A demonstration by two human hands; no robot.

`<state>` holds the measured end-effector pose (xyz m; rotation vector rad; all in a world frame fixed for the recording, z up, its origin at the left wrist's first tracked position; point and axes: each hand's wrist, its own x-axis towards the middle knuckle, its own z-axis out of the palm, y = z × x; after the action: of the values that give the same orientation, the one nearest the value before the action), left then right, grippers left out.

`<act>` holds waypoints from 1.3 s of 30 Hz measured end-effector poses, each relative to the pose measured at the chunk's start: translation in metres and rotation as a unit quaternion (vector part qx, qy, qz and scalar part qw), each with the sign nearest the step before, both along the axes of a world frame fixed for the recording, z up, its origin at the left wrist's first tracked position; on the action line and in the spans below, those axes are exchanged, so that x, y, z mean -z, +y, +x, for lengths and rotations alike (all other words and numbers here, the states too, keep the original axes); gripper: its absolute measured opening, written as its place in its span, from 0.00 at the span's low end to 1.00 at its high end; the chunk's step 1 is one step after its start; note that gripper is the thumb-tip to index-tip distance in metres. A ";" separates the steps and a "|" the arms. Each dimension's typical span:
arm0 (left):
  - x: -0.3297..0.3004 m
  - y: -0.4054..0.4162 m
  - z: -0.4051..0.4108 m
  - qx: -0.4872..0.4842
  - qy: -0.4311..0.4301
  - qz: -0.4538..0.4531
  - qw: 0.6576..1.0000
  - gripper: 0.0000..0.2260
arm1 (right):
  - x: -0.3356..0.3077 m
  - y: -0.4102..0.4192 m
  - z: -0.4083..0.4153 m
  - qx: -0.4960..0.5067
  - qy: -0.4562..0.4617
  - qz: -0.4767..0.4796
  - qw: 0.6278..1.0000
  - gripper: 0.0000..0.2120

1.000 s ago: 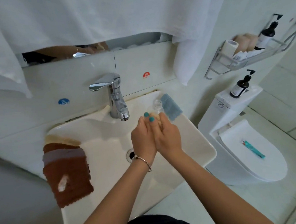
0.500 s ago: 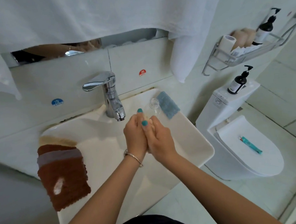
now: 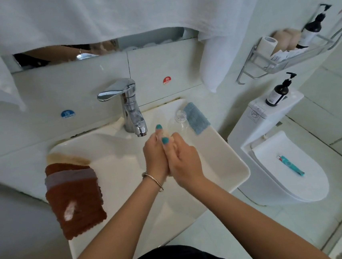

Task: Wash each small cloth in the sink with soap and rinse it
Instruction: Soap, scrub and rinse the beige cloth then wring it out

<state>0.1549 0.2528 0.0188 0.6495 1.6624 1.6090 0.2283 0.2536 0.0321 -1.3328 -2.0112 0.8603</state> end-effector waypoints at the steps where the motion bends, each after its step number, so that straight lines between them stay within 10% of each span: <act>1: -0.001 -0.003 0.002 0.010 -0.002 0.022 1.000 0.19 | 0.000 0.003 0.001 0.000 -0.012 0.007 1.000 0.14; 28: -0.008 -0.010 0.013 0.079 0.123 0.023 0.989 0.14 | 0.010 0.028 0.004 0.070 -0.057 -0.022 0.996 0.12; 39: -0.010 -0.001 -0.004 0.009 0.025 0.028 0.999 0.16 | -0.002 0.009 -0.001 -0.019 -0.010 -0.014 1.000 0.11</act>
<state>0.1507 0.2518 0.0285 0.7378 1.6473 1.6433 0.2269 0.2621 0.0338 -1.3284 -2.0526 0.8993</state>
